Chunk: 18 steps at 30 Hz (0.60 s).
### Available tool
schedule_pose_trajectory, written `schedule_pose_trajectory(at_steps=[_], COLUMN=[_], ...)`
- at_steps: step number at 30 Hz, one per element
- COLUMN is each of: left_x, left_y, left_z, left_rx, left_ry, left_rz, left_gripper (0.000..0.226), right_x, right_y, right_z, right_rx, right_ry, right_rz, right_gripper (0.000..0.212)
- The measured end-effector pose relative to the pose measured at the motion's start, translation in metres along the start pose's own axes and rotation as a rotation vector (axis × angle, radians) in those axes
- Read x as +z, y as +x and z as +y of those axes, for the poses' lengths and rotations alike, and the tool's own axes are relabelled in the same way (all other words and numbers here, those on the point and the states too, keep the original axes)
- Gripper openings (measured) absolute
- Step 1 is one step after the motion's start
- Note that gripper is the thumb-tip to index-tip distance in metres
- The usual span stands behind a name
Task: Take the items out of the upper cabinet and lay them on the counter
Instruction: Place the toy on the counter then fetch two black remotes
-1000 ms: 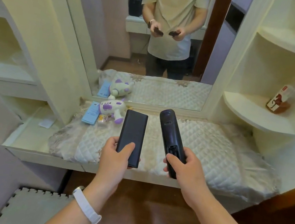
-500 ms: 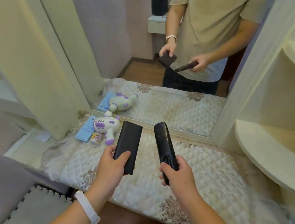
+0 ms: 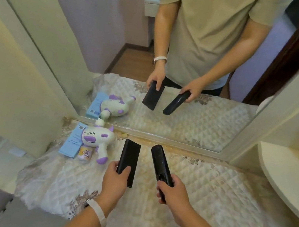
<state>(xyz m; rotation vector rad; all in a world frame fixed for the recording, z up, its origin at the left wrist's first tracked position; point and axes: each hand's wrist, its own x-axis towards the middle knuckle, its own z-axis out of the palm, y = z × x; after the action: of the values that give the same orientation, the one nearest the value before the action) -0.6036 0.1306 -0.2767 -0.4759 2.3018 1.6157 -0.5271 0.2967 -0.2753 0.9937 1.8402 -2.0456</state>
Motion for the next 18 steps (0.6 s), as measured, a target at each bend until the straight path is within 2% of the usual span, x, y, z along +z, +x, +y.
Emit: schedule_pose_trajectory(at_steps=[8, 13, 18], left_x=[0.021, 0.026, 0.024], left_y=[0.079, 0.114, 0.124], left_z=[-0.025, -0.037, -0.036], left_rx=[-0.137, -0.149, -0.086], left_ry=[-0.011, 0.068, 0.166], left_rz=[-0.085, -0.133, -0.154], left_gripper=[0.019, 0.014, 0.020], right_x=[0.034, 0.055, 0.067], right_y=[0.065, 0.095, 0.115], right_z=[-0.007, -0.003, 0.009], right_rx=[0.125, 0.195, 0.223], right_ry=[-0.102, -0.142, -0.233], right_rz=[0.088, 0.168, 0.172], right_gripper=[0.021, 0.016, 0.013])
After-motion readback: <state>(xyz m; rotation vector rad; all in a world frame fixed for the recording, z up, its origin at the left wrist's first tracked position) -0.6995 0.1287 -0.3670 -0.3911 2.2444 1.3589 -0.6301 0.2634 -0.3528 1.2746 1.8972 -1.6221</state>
